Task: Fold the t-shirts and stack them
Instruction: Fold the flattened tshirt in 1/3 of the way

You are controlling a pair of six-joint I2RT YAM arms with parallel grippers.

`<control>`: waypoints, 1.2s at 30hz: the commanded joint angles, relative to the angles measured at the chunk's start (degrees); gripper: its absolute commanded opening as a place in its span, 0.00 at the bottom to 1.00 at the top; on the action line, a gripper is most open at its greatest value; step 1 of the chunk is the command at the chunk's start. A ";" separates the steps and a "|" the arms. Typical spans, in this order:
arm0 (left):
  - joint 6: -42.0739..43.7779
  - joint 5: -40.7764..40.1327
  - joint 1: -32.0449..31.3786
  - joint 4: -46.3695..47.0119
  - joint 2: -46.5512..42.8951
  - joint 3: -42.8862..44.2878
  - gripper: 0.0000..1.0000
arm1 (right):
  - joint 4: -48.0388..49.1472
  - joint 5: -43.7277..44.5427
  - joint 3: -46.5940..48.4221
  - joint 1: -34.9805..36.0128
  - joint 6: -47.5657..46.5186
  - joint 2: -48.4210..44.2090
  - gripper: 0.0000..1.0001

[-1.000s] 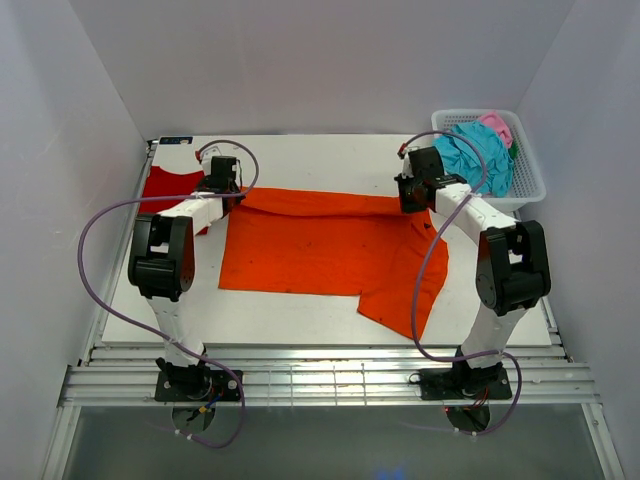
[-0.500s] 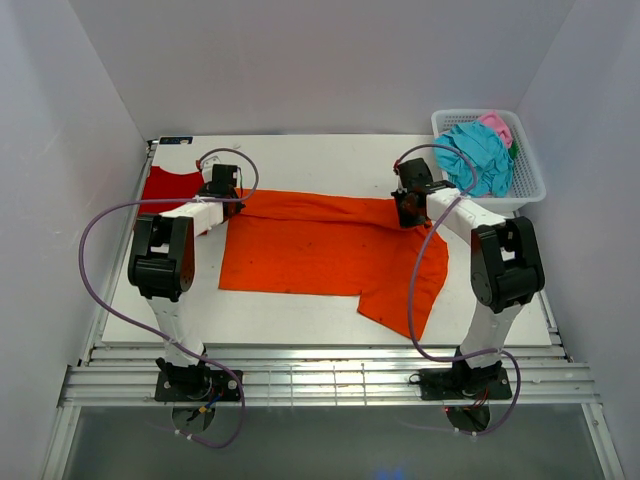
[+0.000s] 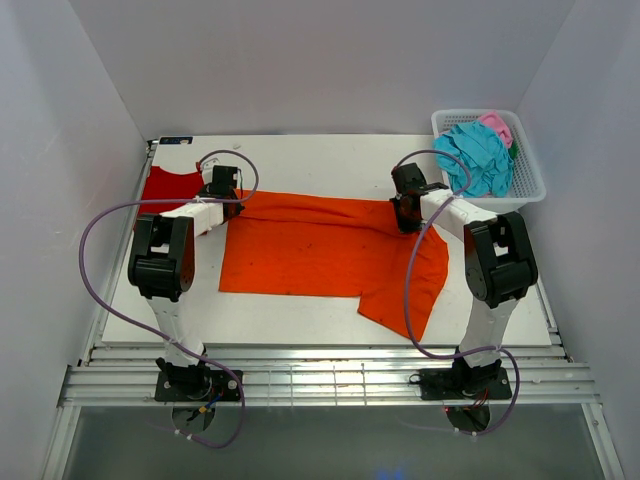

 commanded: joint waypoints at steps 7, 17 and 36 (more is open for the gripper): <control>0.01 -2.25 0.52 -1.99 -3.77 2.67 0.00 | -1.58 3.35 1.99 0.13 0.87 1.15 0.08; -0.07 -1.29 0.61 -2.60 -6.05 3.72 0.00 | -1.41 3.96 1.99 0.05 0.96 0.89 0.08; 0.01 -0.67 0.52 -3.74 -5.71 1.79 0.01 | -0.71 3.61 1.11 0.14 1.40 1.42 0.08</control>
